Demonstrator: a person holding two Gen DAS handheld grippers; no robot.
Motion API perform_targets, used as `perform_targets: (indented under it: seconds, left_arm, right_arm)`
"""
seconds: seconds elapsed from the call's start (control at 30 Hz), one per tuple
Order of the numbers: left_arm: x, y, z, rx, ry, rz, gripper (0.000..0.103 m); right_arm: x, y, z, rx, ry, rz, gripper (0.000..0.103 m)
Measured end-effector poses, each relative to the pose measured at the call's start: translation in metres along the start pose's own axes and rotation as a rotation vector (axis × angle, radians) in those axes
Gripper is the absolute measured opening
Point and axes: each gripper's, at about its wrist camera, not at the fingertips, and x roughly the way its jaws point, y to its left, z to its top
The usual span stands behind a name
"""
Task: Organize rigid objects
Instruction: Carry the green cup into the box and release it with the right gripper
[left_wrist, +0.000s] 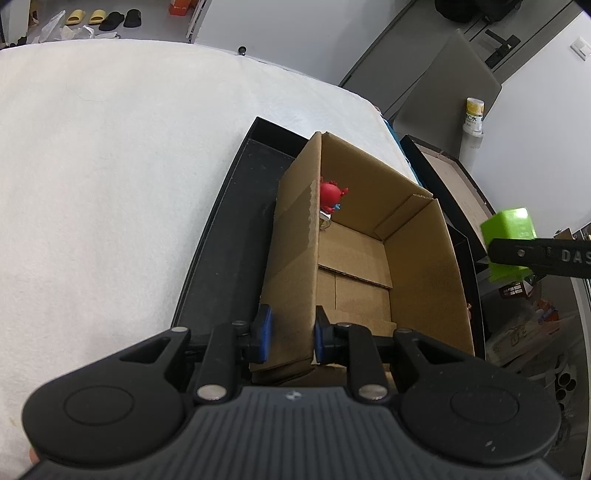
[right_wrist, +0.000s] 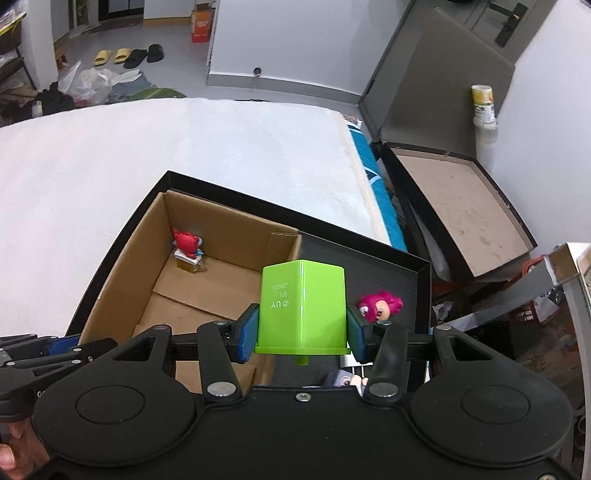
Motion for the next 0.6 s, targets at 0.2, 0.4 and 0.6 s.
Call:
perform_targets:
  seconds: [0.2, 0.4, 0.6]
  left_arm:
    - [0.000, 0.000, 0.000, -0.001, 0.001, -0.002, 0.021]
    - [0.000, 0.000, 0.001, -0.003, 0.001, -0.003, 0.021]
    - [0.000, 0.000, 0.001, -0.003, 0.001, -0.006, 0.021]
  right_arm:
    - [0.009, 0.011, 0.005, -0.007, 0.001, 0.021, 0.047]
    - [0.020, 0.020, 0.010, -0.014, 0.011, 0.037, 0.047]
    - [0.030, 0.028, 0.015, -0.021, 0.022, 0.050, 0.048]
